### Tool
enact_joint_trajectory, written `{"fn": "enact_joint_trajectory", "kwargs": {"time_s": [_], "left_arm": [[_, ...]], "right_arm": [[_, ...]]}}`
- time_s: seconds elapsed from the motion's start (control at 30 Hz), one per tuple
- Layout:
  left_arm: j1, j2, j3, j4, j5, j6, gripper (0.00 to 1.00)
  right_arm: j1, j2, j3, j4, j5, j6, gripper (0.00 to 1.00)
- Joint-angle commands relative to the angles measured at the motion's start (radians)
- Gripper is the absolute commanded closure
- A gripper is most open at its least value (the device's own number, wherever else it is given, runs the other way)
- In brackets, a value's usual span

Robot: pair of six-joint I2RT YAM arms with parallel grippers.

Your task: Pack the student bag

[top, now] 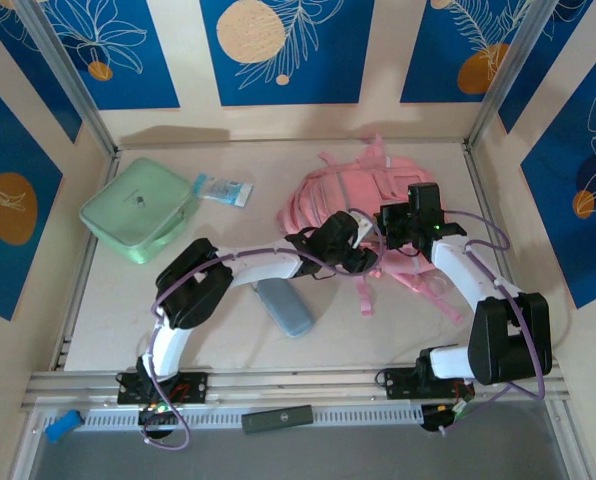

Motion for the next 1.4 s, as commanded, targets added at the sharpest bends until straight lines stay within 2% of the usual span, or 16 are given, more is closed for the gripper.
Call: {"fn": "enact_joint_trajectory", "kwargs": {"time_s": [0.0, 0.07, 0.13, 0.2, 0.3, 0.4, 0.47, 0.53, 0.63, 0.73, 0.8, 0.87, 0.97, 1.2, 1.37], "left_arm": [[0.022, 0.077, 0.071, 0.034, -0.073, -0.104, 0.35], [0.021, 0.112, 0.125, 0.07, -0.041, -0.126, 0.34], [0.021, 0.114, 0.123, 0.203, 0.022, -0.122, 0.34], [0.02, 0.093, 0.125, 0.282, 0.081, -0.104, 0.41], [0.017, 0.035, 0.133, 0.249, 0.119, -0.066, 0.54], [0.018, -0.034, 0.052, 0.259, 0.193, -0.045, 0.61], [0.021, -0.059, 0.038, 0.173, 0.234, -0.018, 0.68], [0.023, -0.081, 0.007, 0.134, 0.283, -0.01, 0.7], [0.024, -0.109, -0.021, 0.077, 0.322, -0.029, 0.69], [0.025, -0.112, -0.022, -0.011, 0.333, -0.041, 0.63], [0.025, -0.096, -0.007, -0.081, 0.286, -0.05, 0.58], [0.025, -0.079, -0.01, -0.099, 0.246, -0.051, 0.56], [0.028, -0.049, 0.017, -0.129, 0.201, -0.058, 0.47], [0.03, -0.008, 0.102, -0.163, 0.134, -0.047, 0.47], [0.031, 0.041, 0.163, -0.164, 0.17, -0.044, 0.46]], "right_arm": [[0.013, -0.059, 0.043, -0.007, -0.056, 0.03, 1.0], [0.018, -0.06, 0.036, 0.007, -0.058, 0.044, 1.0], [0.019, -0.055, 0.032, 0.015, -0.068, 0.053, 1.0], [0.016, -0.056, 0.029, 0.007, -0.067, 0.05, 1.0], [-0.001, -0.061, 0.02, 0.014, -0.078, 0.05, 1.0], [-0.021, -0.057, 0.019, 0.023, -0.096, 0.047, 1.0], [-0.037, -0.046, 0.024, 0.021, -0.118, 0.046, 1.0], [-0.049, -0.038, 0.027, 0.024, -0.132, 0.044, 1.0], [-0.054, -0.042, 0.033, 0.021, -0.125, 0.036, 1.0], [-0.058, -0.037, 0.043, 0.015, -0.132, 0.034, 1.0], [-0.06, -0.037, 0.05, 0.009, -0.126, 0.029, 1.0], [-0.06, -0.034, 0.055, 0.006, -0.122, 0.028, 1.0], [-0.059, -0.026, 0.061, 0.001, -0.126, 0.027, 1.0], [-0.048, -0.019, 0.052, 0.005, -0.116, 0.03, 1.0], [-0.033, -0.009, 0.048, 0.014, -0.113, 0.036, 1.0]]}}
